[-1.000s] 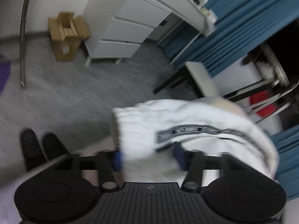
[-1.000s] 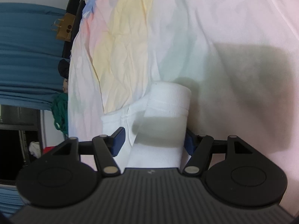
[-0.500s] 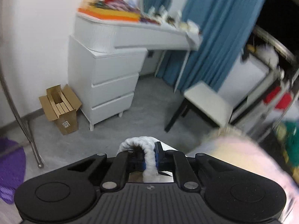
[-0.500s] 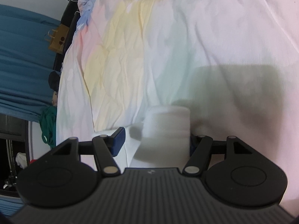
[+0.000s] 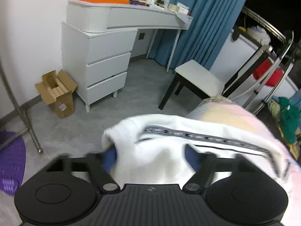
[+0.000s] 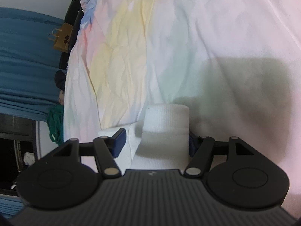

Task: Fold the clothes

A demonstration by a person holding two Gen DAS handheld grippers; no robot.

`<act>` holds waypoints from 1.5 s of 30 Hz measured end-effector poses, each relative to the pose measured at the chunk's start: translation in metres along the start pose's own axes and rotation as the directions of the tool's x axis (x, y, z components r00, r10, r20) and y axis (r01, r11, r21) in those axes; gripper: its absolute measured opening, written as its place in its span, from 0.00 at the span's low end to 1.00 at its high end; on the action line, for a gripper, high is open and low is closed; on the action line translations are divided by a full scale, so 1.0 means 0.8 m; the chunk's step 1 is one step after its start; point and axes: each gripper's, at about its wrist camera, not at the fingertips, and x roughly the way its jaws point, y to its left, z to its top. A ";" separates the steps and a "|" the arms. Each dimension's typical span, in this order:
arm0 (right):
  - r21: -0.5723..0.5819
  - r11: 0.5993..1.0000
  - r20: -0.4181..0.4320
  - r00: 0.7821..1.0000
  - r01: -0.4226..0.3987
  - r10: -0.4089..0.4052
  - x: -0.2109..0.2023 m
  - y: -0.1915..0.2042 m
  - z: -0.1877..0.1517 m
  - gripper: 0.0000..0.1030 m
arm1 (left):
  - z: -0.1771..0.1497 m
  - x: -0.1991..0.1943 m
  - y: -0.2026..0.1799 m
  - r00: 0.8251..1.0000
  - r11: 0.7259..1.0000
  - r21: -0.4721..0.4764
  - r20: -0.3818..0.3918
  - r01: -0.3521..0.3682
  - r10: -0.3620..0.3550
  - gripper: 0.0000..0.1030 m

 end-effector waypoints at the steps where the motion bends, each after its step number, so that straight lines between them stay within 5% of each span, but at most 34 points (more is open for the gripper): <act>1: 0.001 1.000 -0.004 1.000 -0.003 0.003 -0.003 -0.002 -0.001 0.65 | -0.011 -0.017 -0.002 1.000 1.000 -0.007 -0.015 0.013 -0.013 0.82; 6: 0.007 1.000 -0.021 1.000 -0.017 0.017 -0.018 -0.009 -0.002 0.64 | -0.079 -0.086 -0.013 0.983 0.994 -0.053 -0.147 0.099 -0.105 0.86; 11: -0.005 1.000 -0.029 0.999 -0.023 0.023 -0.031 -0.015 -0.008 0.65 | -0.151 -0.110 -0.006 0.944 0.968 -0.226 -0.281 0.111 -0.174 0.91; 16: 0.008 0.999 -0.070 0.997 -0.036 0.037 -0.035 -0.022 -0.017 0.64 | -0.196 -0.130 -0.005 0.929 0.951 -0.284 -0.303 0.124 -0.212 0.97; 20: -0.008 0.999 -0.070 0.997 -0.036 0.036 -0.039 -0.021 -0.019 0.65 | -0.203 -0.143 0.005 0.920 0.925 -0.357 -0.304 0.130 -0.247 0.97; 24: -0.012 0.999 -0.071 0.997 -0.036 0.035 -0.039 -0.019 -0.020 0.65 | -0.205 -0.153 0.010 0.887 0.897 -0.417 -0.347 0.143 -0.303 0.97; 27: -0.017 0.999 -0.070 0.997 -0.037 0.036 -0.038 -0.017 -0.021 0.65 | -0.210 -0.156 0.011 0.882 0.898 -0.413 -0.353 0.153 -0.312 0.98; 31: -0.033 0.999 -0.069 0.997 -0.036 0.034 -0.034 -0.016 -0.025 0.65 | -0.218 -0.115 0.020 0.867 0.878 -0.462 -0.377 0.128 -0.325 0.98; 36: -0.036 0.998 -0.068 0.997 -0.042 0.039 -0.033 -0.017 -0.029 0.65 | -0.236 -0.056 0.026 0.865 0.850 -0.523 -0.397 0.061 -0.307 0.98; 41: -0.044 0.997 -0.088 0.995 -0.061 0.057 -0.034 -0.016 -0.032 0.65 | -0.248 -0.038 0.035 0.893 0.794 -0.600 -0.298 0.099 -0.337 0.98; 45: -0.075 0.993 -0.115 0.990 -0.089 0.080 -0.036 -0.010 -0.037 0.64 | -0.250 -0.041 0.043 0.898 0.771 -0.623 -0.254 0.132 -0.359 0.91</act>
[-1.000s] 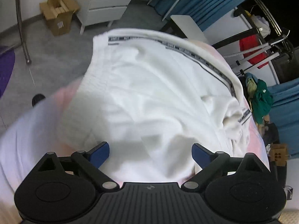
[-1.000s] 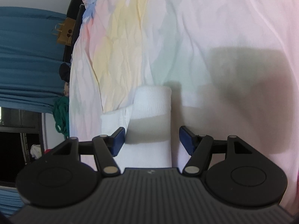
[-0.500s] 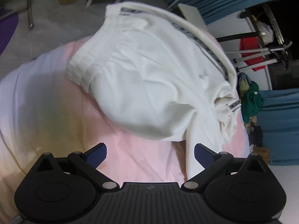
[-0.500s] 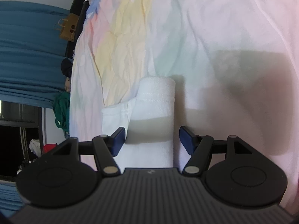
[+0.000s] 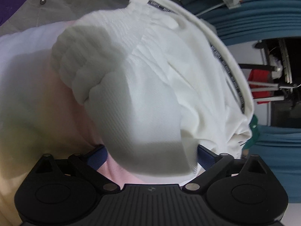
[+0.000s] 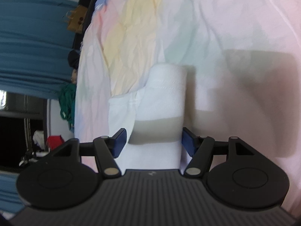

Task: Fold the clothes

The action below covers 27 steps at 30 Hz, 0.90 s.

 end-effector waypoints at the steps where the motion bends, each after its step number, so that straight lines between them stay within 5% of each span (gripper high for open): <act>1: -0.018 1.000 -0.003 1.000 -0.005 0.005 0.000 0.003 -0.002 0.63 | 0.001 -0.002 0.003 1.000 1.000 -0.004 0.002 0.008 -0.008 0.87; 5: -0.075 0.997 -0.006 1.000 -0.012 0.012 0.000 0.012 -0.010 0.44 | 0.000 -0.008 0.011 0.999 0.999 -0.013 0.003 0.044 -0.044 0.85; 7: -0.082 0.996 -0.009 1.000 -0.022 0.021 0.001 0.015 -0.011 0.22 | 0.000 -0.010 0.012 0.999 0.998 -0.016 0.004 0.053 -0.053 0.83; 15: -0.001 0.995 -0.036 0.995 -0.095 0.095 0.031 0.025 0.016 0.09 | 0.000 -0.007 0.017 0.997 0.996 -0.033 -0.004 0.079 -0.080 0.83; 18: -0.051 0.970 -0.031 0.971 -0.237 0.236 0.026 0.046 0.024 0.08 | 0.000 -0.009 0.022 0.995 0.994 -0.047 -0.004 0.100 -0.101 0.81; 21: -0.195 0.877 0.026 0.891 -0.440 0.453 -0.011 0.076 0.023 0.07 | 0.000 -0.009 0.024 0.993 0.992 -0.051 -0.013 0.118 -0.119 0.80; 24: -0.362 0.867 0.107 0.908 -0.343 0.404 -0.039 0.088 0.013 0.07 | 0.000 -0.008 0.025 0.992 0.990 -0.060 -0.018 0.127 -0.128 0.80; 27: -0.224 0.968 0.077 0.988 -0.112 0.132 -0.018 0.048 0.018 0.07 | -0.001 -0.008 0.026 0.992 0.989 -0.072 -0.017 0.126 -0.128 0.79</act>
